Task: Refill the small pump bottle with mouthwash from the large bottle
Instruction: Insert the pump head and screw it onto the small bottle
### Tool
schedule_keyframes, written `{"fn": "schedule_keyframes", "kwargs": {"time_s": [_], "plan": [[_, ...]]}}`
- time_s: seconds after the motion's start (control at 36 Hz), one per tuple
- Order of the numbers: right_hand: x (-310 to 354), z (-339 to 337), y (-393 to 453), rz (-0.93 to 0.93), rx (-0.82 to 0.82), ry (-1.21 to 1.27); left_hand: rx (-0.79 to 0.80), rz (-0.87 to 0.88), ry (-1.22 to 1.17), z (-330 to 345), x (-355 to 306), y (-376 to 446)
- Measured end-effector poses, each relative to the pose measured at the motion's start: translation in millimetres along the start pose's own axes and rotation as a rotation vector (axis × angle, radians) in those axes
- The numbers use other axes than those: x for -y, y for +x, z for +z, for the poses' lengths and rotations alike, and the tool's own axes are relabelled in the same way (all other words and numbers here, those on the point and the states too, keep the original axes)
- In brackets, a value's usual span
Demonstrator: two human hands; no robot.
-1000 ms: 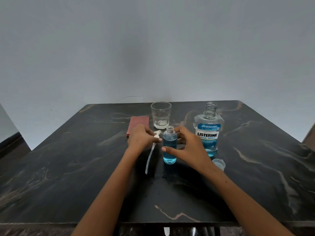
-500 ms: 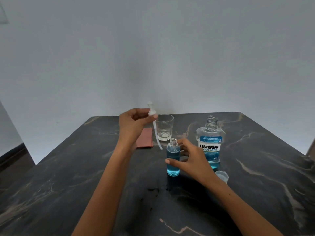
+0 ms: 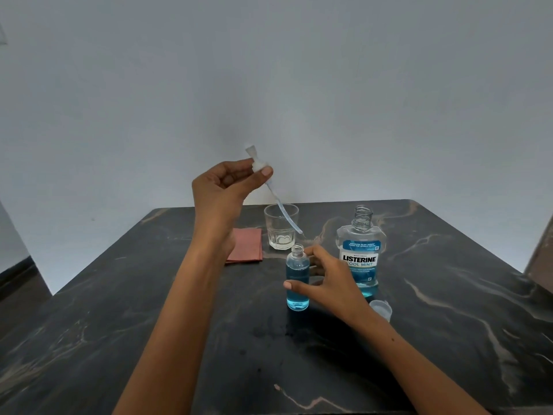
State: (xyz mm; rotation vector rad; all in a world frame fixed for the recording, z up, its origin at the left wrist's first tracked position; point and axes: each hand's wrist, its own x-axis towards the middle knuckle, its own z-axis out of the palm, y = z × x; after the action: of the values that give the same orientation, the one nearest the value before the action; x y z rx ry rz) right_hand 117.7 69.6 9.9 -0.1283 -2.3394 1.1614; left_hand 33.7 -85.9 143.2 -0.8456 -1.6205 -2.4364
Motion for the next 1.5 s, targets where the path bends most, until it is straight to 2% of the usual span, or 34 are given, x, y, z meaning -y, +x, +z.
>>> {"fn": "schedule_keyframes", "kwargs": {"time_s": [0.36,0.56,1.03,1.5], "plan": [[-1,0,1,-0.008,0.003,-0.015,0.062,0.045,0.043,3,2,-8],[-1,0,1,-0.013,0.001,-0.023,0.086,0.029,0.080,6,13,-13],[-3,1,1,-0.020,-0.024,-0.034,0.261,-0.082,0.197,6,56,-37],[0,0,0,-0.015,-0.021,-0.014,0.362,-0.049,0.284,3,69,-39]]}}
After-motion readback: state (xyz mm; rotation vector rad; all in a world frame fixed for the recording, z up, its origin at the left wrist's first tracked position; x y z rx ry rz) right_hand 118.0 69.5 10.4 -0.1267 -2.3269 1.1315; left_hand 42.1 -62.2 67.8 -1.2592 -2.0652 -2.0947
